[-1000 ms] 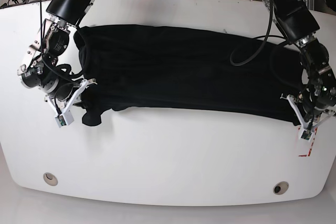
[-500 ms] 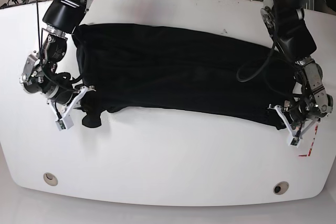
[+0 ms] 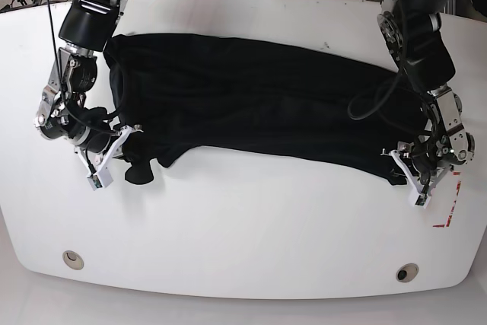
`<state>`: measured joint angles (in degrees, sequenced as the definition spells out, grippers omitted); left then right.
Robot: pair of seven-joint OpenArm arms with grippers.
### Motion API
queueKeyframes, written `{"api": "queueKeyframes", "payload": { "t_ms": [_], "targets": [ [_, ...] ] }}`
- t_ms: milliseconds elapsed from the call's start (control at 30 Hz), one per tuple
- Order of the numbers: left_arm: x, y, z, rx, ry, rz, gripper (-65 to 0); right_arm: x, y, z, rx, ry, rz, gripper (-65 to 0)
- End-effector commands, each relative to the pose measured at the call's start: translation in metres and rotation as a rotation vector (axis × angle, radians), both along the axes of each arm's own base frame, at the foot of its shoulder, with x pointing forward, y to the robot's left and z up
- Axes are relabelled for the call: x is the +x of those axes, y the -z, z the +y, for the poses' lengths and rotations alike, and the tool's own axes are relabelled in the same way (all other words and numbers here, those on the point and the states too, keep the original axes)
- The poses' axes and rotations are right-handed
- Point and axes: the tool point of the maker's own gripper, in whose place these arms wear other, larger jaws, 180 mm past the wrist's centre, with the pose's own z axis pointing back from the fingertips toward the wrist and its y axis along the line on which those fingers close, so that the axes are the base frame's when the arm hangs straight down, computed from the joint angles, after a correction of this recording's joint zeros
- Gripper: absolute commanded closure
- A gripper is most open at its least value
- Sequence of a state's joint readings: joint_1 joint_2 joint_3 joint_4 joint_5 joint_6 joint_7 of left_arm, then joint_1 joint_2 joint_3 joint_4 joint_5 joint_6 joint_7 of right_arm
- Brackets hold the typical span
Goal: Fold the T-shirt properly
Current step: 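Fold the grasped edge over the shirt toward the held edge with both grippers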
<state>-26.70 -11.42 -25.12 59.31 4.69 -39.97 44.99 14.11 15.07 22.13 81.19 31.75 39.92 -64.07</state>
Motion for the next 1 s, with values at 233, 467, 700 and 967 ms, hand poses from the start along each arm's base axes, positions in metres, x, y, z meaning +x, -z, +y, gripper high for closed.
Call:
{"api": "queueKeyframes", "payload": {
  "t_ms": [233,467,700,967],
  "targets": [
    [0.031,-0.043,0.006,-0.004,-0.005,-0.150,-1.0,0.014,-0.023,-0.003,0.004,0.004,-0.079,0.0],
    [0.034,-0.047,0.012,-0.001,-0.038,-0.168,-0.6,0.014,-0.024,-0.006,0.001,0.008,-0.081,0.0],
    [0.033,-0.051,0.028,0.021,-0.075,-0.175,-20.0,0.015,-0.025,-0.006,0.001,0.008,-0.083,-2.2],
    [0.029,-0.052,0.057,0.040,-0.200,-0.175,-42.8,0.014,-0.025,-0.010,-0.012,0.008,-0.080,-2.2]
  ]
}}
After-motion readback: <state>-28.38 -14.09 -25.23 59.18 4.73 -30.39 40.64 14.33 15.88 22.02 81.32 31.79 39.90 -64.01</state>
